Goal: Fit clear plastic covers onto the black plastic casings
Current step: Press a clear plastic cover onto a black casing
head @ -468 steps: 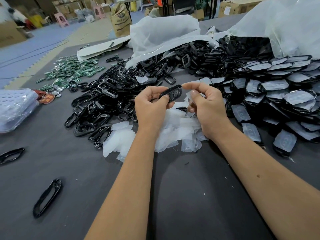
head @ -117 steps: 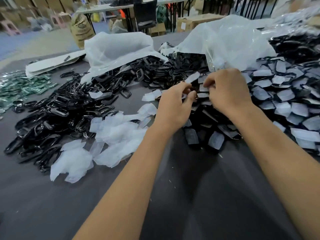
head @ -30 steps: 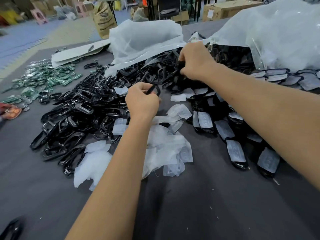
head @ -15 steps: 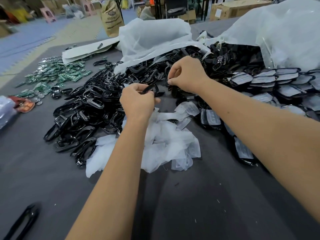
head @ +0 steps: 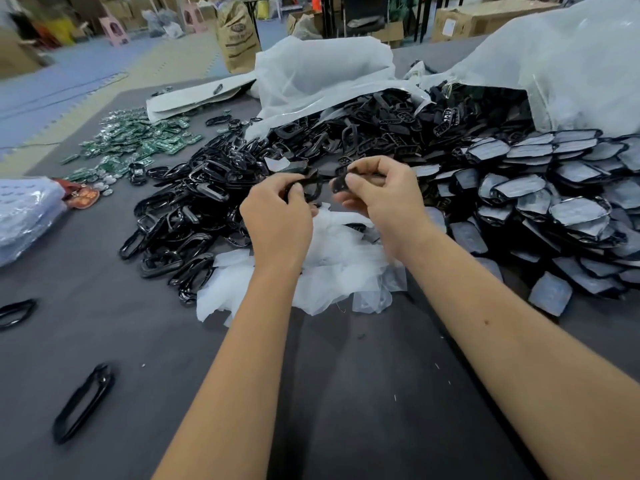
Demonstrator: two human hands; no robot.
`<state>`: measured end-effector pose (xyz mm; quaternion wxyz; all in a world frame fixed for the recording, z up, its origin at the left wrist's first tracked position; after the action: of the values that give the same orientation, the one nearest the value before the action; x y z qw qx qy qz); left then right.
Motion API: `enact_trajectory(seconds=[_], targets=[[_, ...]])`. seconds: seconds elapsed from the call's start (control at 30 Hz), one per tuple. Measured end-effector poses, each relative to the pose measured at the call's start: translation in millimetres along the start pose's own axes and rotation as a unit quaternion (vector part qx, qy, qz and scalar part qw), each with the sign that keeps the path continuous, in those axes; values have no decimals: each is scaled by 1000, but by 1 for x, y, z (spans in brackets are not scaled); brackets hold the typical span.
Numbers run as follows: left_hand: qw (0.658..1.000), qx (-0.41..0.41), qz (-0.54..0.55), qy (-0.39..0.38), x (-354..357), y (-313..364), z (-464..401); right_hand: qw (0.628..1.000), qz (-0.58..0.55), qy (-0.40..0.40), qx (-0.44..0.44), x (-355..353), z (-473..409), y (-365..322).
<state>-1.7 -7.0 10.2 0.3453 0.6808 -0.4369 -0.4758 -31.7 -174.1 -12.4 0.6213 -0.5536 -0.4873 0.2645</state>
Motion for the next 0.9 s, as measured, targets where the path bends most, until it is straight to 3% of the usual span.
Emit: enact_trajectory(seconds=[0.2,0.47,0.7,0.9], targets=[[999,-19,34,15,-5,-14,17,999,-30,-12,5,-5,19,9],[996,-24,71,-41,6,-16,18,999,-50,-4,14,-7,19,12],[994,-47,94,-40,10,-24,13,996,-79,-23,25,-6,15,12],[988,-83,121,-52,14,-31,11,1000,-7,8,-19,-11,13,13]])
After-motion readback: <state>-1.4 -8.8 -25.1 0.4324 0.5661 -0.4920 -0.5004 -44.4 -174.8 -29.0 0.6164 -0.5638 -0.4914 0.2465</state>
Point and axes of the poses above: each hand's wrist, its own z-axis away from the middle knuckle, its own x-axis out of the palm, y = z × x, the point moved 5 cm from there along -z, towards the middle knuckle, and after that the axes turned 5 degrees about -z, right-handed, at the moved point
